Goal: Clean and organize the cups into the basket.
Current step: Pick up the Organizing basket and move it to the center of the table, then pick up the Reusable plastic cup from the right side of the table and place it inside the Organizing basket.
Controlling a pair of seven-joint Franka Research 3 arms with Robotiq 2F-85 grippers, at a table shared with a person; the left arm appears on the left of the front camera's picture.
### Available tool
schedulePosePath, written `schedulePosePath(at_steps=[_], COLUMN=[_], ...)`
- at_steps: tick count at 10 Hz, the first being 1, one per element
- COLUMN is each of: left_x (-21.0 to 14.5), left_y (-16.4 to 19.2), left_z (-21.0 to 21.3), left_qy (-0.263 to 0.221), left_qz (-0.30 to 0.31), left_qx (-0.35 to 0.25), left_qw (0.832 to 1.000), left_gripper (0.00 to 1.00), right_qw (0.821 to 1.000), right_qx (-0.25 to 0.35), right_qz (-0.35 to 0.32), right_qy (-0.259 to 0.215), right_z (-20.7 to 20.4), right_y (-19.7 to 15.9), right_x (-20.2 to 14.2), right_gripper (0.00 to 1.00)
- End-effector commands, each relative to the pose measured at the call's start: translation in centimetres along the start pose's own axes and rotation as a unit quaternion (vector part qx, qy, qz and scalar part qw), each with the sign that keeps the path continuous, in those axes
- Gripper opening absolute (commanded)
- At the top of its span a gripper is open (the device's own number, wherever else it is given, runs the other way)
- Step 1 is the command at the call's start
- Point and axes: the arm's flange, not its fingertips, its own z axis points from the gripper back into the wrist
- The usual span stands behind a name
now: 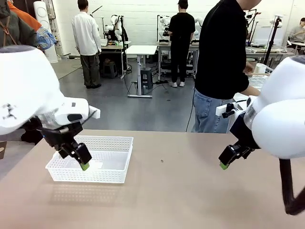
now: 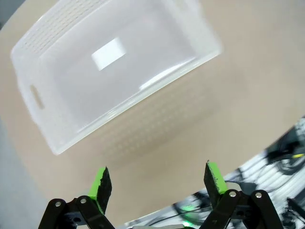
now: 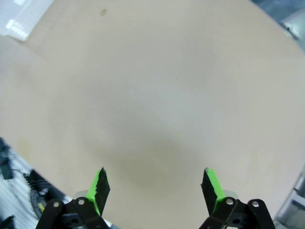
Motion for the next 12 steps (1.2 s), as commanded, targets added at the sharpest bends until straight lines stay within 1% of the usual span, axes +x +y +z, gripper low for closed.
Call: schedulePosePath(at_steps=[1,2,3,4,5,6,7,9,10,12], left_x=[-2.5,-3.6,-4.7,-5.8,-7.2,-9.5,-11.4,-15.1,-16.8,-19.7], left_y=[4.8,7.1,9.1,11.3,13.7,16.3,18.5,22.3,23.8,25.5], left_z=[2.2,3.1,3.8,4.2,4.6,4.9,4.9,4.8,5.0,5.6], left_qy=[-0.091,-0.129,-0.162,-0.179,-0.189,-0.204,-0.22,-0.257,-0.268,-0.291], left_qz=[0.071,0.097,0.117,0.142,0.174,0.205,0.238,0.282,0.287,0.312], left_qx=[-0.288,-0.402,-0.468,-0.499,-0.521,-0.524,-0.519,-0.524,-0.537,-0.509], left_qw=[0.951,0.901,0.861,0.836,0.814,0.801,0.791,0.761,0.747,0.747], left_gripper=[1.0,1.0,1.0,1.0,1.0,1.0,1.0,1.0,1.0,1.0], right_qw=[0.974,0.94,0.891,0.858,0.838,0.822,0.815,0.796,0.795,0.791], right_qx=[0.217,0.323,0.426,0.477,0.508,0.525,0.527,0.535,0.526,0.501], right_qz=[-0.049,-0.088,-0.116,-0.143,-0.156,-0.172,-0.185,-0.211,-0.23,-0.274], right_qy=[-0.044,-0.071,-0.105,-0.123,-0.125,-0.14,-0.156,-0.188,-0.196,-0.219], right_z=[0.8,0.7,0.7,0.8,0.9,1.3,1.8,2.0,2.1,2.4], right_y=[-4.2,-6.9,-9.0,-10.9,-12.4,-14.1,-15.5,-18.4,-19.9,-22.2], right_x=[-1.8,-2.9,-4.0,-5.1,-6.3,-7.9,-9.4,-12.3,-13.9,-16.8], right_gripper=[1.0,1.0,1.0,1.0,1.0,1.0,1.0,1.0,1.0,1.0])
